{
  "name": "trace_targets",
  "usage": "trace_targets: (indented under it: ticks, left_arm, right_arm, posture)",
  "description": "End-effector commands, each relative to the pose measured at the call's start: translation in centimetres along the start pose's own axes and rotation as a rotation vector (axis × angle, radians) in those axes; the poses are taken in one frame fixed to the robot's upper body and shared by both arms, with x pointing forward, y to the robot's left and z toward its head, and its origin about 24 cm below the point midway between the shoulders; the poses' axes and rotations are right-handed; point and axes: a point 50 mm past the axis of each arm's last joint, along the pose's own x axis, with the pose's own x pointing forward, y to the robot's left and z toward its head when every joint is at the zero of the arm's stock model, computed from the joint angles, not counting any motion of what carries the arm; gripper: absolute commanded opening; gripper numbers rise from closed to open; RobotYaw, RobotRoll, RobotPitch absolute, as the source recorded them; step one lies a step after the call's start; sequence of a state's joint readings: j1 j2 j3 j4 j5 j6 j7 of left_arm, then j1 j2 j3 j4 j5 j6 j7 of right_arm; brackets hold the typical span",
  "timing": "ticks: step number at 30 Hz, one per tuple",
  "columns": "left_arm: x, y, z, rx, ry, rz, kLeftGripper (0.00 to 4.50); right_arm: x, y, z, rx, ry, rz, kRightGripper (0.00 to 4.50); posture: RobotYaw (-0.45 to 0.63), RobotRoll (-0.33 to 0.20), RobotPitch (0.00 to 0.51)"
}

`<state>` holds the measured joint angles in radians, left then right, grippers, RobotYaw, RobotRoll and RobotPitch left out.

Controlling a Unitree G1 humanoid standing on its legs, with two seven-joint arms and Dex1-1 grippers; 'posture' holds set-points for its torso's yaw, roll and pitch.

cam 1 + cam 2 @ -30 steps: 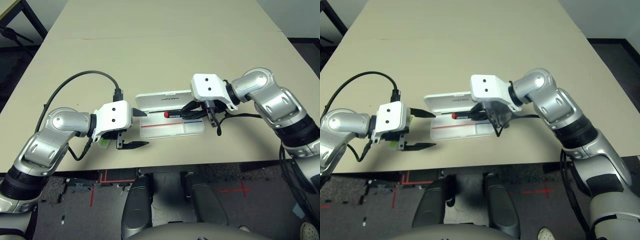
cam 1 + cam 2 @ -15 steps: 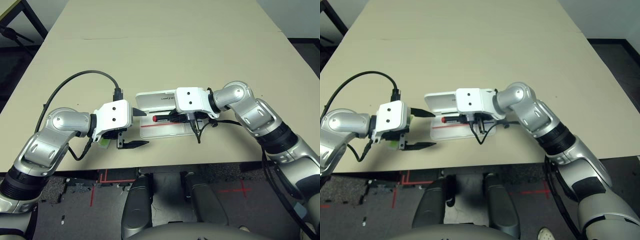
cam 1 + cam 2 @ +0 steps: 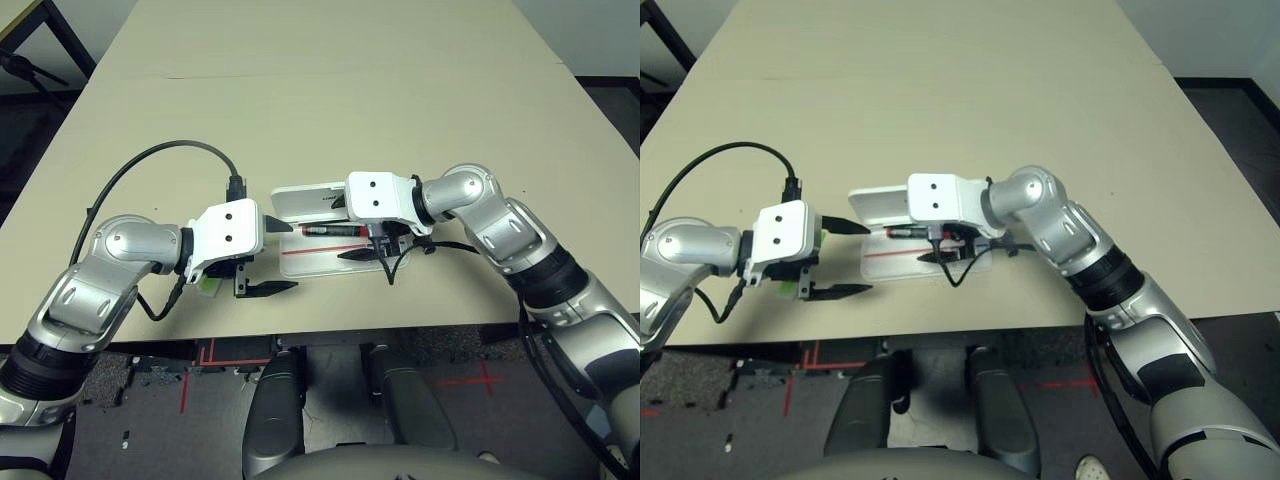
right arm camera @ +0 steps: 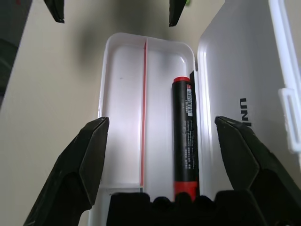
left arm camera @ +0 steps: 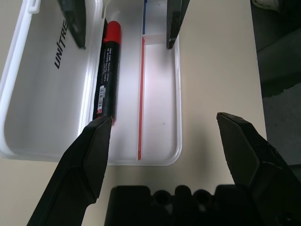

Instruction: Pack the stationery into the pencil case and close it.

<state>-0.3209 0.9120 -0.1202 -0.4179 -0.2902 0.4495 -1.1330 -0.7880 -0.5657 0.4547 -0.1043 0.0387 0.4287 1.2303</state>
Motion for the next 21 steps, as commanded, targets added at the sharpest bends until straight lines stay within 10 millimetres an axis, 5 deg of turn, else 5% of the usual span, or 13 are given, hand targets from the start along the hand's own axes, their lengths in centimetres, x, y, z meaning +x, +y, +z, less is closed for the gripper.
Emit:
trace_targets:
  ticks: [1,9,21]
  left_arm:
    - [0.1,-0.2,0.2,0.011,0.007,-0.022,4.5]
    - [0.0,-0.1,0.0,0.011,0.013,-0.03,4.5]
    - [-1.2,-0.5,-1.4,-0.064,0.055,0.03,4.5]
  right_arm:
    - [-1.3,0.7,0.2,0.009,-0.02,0.059,4.46]
    - [-6.3,2.2,-0.7,0.123,0.013,0.202,4.46]
    - [-10.7,3.7,-2.1,0.327,-0.024,0.13,4.46]
  posture:
    - [0.09,0.0,0.197]
    - [0.07,0.0,0.194]
    - [0.07,0.0,0.192]
